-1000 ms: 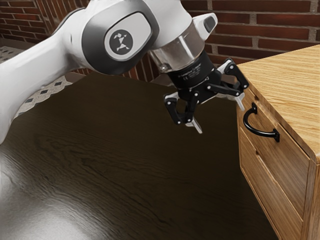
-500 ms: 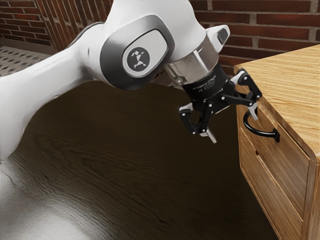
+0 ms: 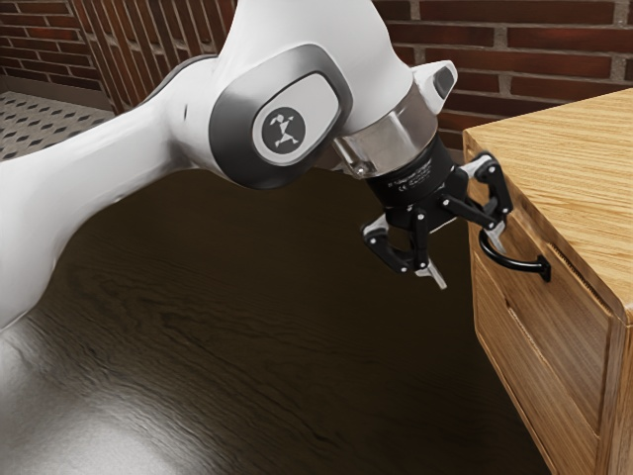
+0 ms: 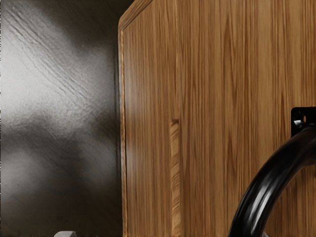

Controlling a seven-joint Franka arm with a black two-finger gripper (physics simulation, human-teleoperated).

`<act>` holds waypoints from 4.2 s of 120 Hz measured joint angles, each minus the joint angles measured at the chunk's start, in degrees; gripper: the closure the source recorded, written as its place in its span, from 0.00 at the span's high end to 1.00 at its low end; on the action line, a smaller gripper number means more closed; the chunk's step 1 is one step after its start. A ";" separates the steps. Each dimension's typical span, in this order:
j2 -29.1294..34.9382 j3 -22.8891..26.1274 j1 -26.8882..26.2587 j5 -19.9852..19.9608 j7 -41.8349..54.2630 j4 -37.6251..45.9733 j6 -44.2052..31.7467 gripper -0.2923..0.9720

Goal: Pull the drawer handle with one arm to open the drawer

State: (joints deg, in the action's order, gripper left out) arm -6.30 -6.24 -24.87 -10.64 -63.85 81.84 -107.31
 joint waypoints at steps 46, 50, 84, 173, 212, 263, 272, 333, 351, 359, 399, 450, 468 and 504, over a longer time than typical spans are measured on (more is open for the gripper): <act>0.70 -0.17 -0.02 0.22 -0.50 -0.09 1.88 0.29; 0.80 -0.17 -0.02 0.29 -0.53 -0.12 2.06 0.26; 1.75 -0.51 -0.12 0.75 -0.78 0.36 3.51 0.17; 10.66 -1.07 1.02 2.01 -1.29 9.44 6.40 0.15; 14.14 -2.71 0.25 2.07 -1.37 13.23 6.61 0.15; 19.85 -2.67 1.41 2.16 -1.50 19.11 6.43 0.15; 20.90 -2.72 1.61 2.28 -1.51 20.19 6.40 0.15; 26.54 -3.65 1.26 2.97 -1.52 25.35 6.15 0.15; 28.20 -4.35 0.95 3.50 -1.56 27.03 6.23 0.15; 28.83 -4.53 0.94 3.61 -1.57 27.62 6.29 0.15; 32.12 -5.24 1.11 4.24 -1.65 30.56 6.56 0.15; 34.29 -6.07 1.94 4.54 -1.70 32.71 6.63 0.15; 34.51 -6.07 2.17 4.54 -1.66 32.68 6.42 0.20; 36.97 -6.05 2.43 5.16 -1.51 32.20 6.05 0.24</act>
State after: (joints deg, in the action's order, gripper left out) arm 30.66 -12.29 -22.44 -5.48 -65.36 114.04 -101.26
